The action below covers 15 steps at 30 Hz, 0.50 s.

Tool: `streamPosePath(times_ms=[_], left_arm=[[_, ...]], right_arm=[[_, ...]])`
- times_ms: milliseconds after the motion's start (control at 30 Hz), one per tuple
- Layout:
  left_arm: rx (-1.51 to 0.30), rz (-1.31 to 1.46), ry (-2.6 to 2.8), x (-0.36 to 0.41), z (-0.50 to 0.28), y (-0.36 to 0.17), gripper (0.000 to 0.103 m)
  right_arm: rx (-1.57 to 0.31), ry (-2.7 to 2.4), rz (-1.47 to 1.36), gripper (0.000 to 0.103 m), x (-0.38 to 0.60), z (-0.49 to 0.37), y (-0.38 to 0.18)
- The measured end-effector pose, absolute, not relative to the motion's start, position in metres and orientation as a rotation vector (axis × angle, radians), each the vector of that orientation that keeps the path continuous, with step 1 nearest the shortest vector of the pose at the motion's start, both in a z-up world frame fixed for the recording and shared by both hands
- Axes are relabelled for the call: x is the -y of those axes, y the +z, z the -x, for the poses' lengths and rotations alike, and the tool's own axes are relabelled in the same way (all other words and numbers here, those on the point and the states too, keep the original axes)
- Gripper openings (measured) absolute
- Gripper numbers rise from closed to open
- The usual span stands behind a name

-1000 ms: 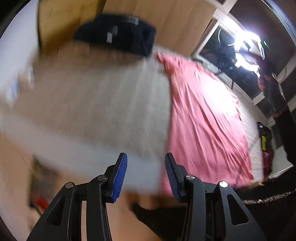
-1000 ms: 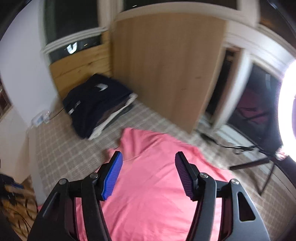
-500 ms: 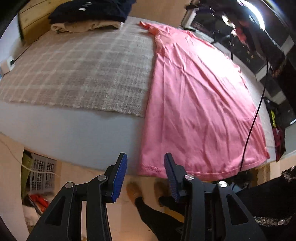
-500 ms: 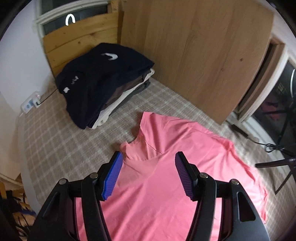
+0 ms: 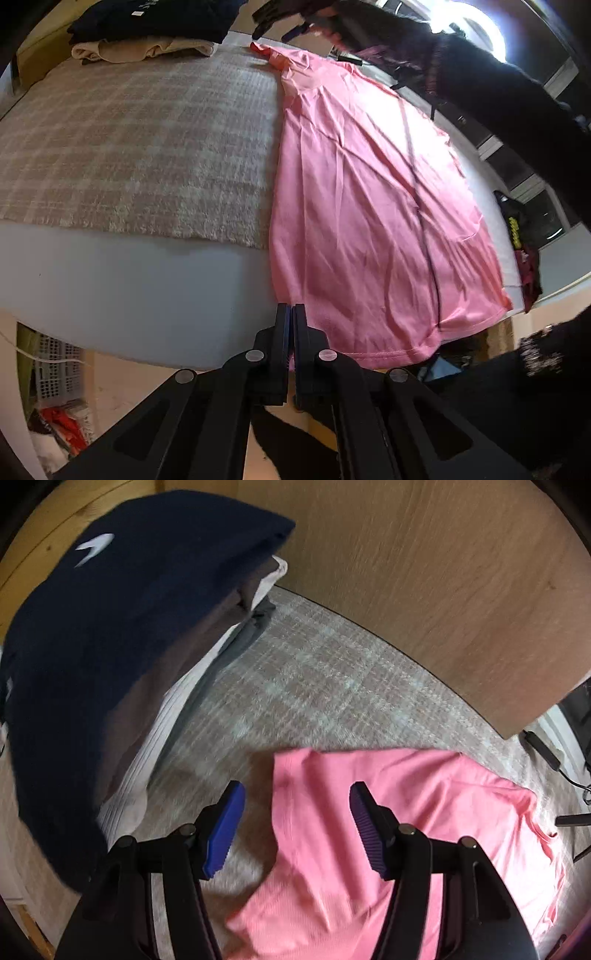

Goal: Fold clothes

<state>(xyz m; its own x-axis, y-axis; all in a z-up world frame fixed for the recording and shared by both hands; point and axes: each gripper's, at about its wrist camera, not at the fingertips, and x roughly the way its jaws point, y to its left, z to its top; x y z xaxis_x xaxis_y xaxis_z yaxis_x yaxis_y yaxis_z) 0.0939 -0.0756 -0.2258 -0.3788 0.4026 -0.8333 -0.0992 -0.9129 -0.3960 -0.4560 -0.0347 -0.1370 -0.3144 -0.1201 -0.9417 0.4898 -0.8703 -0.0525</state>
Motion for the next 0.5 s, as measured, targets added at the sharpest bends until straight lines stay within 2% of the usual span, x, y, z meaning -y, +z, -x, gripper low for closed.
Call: streamPosePath(times_ms=[233,400,433,500], left_arm=[[0.482,1.465,2.292,0.089,-0.09,-0.219,0.001],[0.474,1.464,2.277,0.086,-0.087,-0.22,0.001],[0.478,1.461,2.272,0.085,-0.088,-0.22,0.001],[0.478,1.459,2.265,0.086,-0.087,-0.221,0.001]], right_arm=[[-0.495,-2.198,-1.645,0.058,0.04,0.464,-0.157],[-0.424,-2.195,-1.663,0.058,0.038,0.469,-0.159],[-0.412,-2.195,-1.66,0.054,0.036,0.469,-0.157],[-0.389,-2.196,-1.653,0.029,0.031,0.469,-0.153]])
